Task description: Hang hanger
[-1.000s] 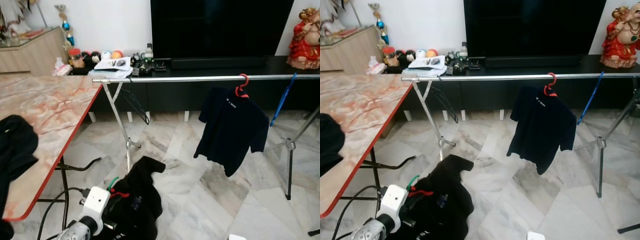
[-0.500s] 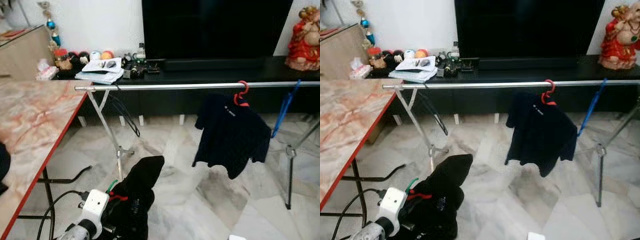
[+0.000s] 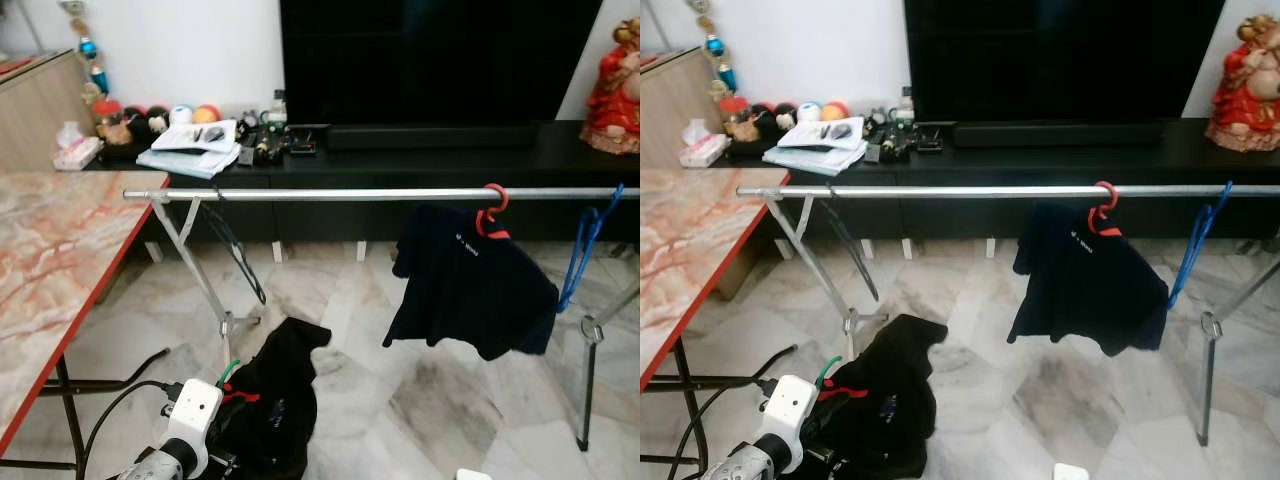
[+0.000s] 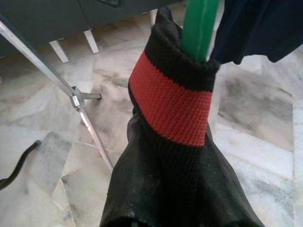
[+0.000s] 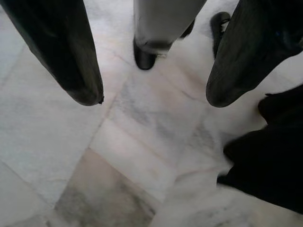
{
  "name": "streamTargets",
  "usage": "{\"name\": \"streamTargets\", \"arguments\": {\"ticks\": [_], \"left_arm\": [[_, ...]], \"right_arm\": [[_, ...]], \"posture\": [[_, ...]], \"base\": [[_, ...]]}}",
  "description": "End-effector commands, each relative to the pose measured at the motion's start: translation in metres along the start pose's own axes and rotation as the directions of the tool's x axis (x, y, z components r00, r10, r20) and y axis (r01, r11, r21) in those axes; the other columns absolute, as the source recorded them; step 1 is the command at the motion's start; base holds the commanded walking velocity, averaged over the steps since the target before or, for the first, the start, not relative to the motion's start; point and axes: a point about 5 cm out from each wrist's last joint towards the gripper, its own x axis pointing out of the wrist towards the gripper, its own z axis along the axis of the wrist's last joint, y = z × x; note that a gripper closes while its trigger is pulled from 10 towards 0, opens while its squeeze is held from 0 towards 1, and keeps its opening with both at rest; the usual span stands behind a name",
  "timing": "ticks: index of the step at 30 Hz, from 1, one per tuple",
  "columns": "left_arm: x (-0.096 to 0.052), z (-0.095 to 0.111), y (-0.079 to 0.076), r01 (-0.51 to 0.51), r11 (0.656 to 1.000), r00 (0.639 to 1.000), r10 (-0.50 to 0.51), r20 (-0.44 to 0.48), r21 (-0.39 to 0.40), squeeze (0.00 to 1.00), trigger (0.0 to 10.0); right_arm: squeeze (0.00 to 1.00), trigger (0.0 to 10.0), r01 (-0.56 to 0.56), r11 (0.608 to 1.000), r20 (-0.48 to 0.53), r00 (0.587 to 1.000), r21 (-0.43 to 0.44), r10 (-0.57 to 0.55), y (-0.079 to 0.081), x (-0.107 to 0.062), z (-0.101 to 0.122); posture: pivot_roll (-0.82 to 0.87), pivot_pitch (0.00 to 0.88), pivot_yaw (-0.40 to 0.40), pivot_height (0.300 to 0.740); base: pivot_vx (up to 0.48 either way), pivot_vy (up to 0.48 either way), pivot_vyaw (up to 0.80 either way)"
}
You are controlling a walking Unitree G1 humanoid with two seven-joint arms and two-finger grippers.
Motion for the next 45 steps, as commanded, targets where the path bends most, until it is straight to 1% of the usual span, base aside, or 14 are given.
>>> {"name": "streamTargets", "arguments": {"ticks": [1, 5, 7, 12, 22, 39, 43, 45], "left_arm": [[-0.0011, 0.0002, 0.0000, 0.004, 1.000, 1.000, -0.004, 0.002, 0.015, 0.00, 10.0], [-0.0013, -0.0002, -0.0006, 0.001, 1.000, 1.000, -0.001, -0.001, 0.026, 0.00, 10.0], [-0.0013, 0.0001, -0.0006, 0.001, 1.000, 1.000, -0.001, -0.001, 0.029, 0.00, 10.0], [-0.0015, 0.0000, -0.0001, -0.001, 1.000, 1.000, 0.001, -0.002, 0.029, 0.00, 10.0], [-0.0007, 0.0001, -0.0006, 0.002, 1.000, 1.000, -0.002, -0.003, 0.031, 0.00, 10.0], [-0.0031, -0.0031, 0.0007, -0.028, 0.999, 1.000, 0.028, -0.011, 0.020, 0.00, 10.0], [-0.0039, -0.0050, 0.0033, -0.058, 0.998, 0.998, 0.059, -0.023, 0.011, 0.00, 10.0], [-0.0055, -0.0059, 0.0071, -0.090, 0.996, 0.996, 0.090, -0.021, -0.002, 0.00, 10.0]], "right_arm": [[0.00, 10.0, 0.008, 1.000, -0.026, 1.000, -0.017, -0.008, -0.0033, -0.0018, -0.0093], [0.00, 10.0, 0.002, 0.999, -0.027, 1.000, -0.049, -0.003, -0.0031, -0.0018, -0.0096], [0.00, 10.0, 0.000, 0.998, -0.030, 1.000, -0.065, -0.002, -0.0031, -0.0019, -0.0099], [0.00, 10.0, -0.005, 0.998, -0.035, 0.999, -0.068, 0.003, -0.0026, -0.0023, -0.0118], [0.00, 10.0, -0.003, 0.999, -0.034, 0.999, -0.054, 0.001, -0.0033, -0.0026, -0.0129], [0.00, 10.0, -0.011, 0.997, -0.034, 0.999, -0.076, 0.008, -0.0036, -0.0021, -0.0109], [0.00, 10.0, -0.013, 0.997, -0.034, 0.999, -0.082, 0.010, -0.0035, -0.0020, -0.0108], [0.00, 10.0, -0.013, 0.996, -0.033, 0.999, -0.084, 0.011, -0.0038, -0.0021, -0.0110]], "posture": [[0.07, 0.045, 0.056, 0.740], [0.07, 0.045, 0.056, 0.740], [0.07, 0.045, 0.056, 0.740], [0.07, 0.042, 0.057, 0.740], [0.07, 0.036, 0.056, 0.740], [0.07, 0.045, 0.040, 0.740], [0.07, 0.047, 0.036, 0.740], [0.07, 0.048, 0.034, 0.740]], "base": [[0.000, -0.311, 0.00], [0.000, -0.358, 0.00], [0.000, -0.454, 0.73], [0.000, -0.455, 0.71], [0.000, -0.453, 0.00], [0.000, -0.416, 0.00], [0.000, 0.000, 0.00], [0.000, 0.000, 0.00]]}}
